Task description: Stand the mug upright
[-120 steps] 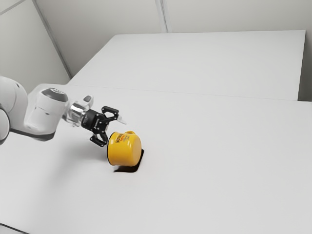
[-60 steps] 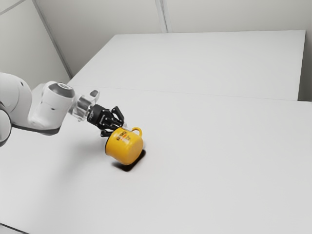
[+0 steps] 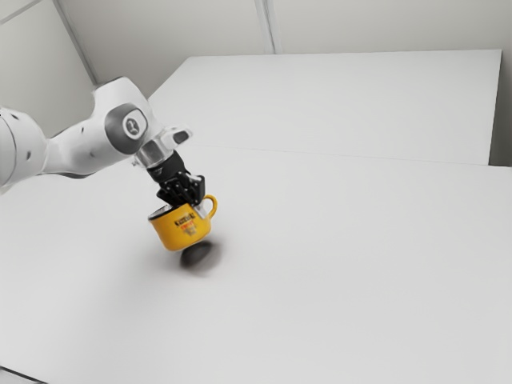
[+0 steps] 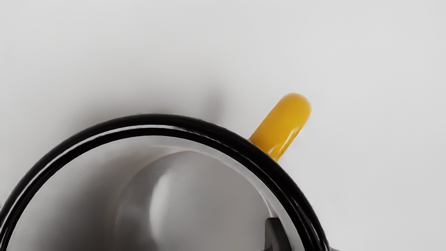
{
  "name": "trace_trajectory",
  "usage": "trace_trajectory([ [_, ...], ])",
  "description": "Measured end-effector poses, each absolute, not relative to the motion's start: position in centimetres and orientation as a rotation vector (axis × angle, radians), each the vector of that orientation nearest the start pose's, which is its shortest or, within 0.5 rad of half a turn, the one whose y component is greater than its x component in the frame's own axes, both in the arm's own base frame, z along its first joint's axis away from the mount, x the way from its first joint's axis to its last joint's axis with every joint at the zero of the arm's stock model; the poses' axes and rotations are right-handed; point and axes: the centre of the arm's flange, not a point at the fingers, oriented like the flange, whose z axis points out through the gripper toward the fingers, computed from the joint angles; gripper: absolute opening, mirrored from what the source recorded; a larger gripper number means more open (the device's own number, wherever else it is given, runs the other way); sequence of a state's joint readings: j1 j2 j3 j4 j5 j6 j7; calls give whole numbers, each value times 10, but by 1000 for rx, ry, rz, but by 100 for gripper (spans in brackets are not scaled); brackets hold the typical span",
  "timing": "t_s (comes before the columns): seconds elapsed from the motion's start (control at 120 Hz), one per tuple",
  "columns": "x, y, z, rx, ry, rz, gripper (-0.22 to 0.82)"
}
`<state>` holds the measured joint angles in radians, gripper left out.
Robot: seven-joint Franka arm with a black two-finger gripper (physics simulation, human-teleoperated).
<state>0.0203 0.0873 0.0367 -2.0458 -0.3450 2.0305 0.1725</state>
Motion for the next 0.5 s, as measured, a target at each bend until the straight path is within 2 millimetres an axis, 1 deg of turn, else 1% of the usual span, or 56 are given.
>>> trace_trajectory([
  [0.075, 557, -2, 397, -3333, 12, 72, -17],
  [0.167, 552, -10, 398, -3255, 42, 13, -17],
  [0.35, 546, -14, 393, -3199, -30, -54, -17],
  [0.5, 548, -20, 385, -3187, -108, -71, -17],
])
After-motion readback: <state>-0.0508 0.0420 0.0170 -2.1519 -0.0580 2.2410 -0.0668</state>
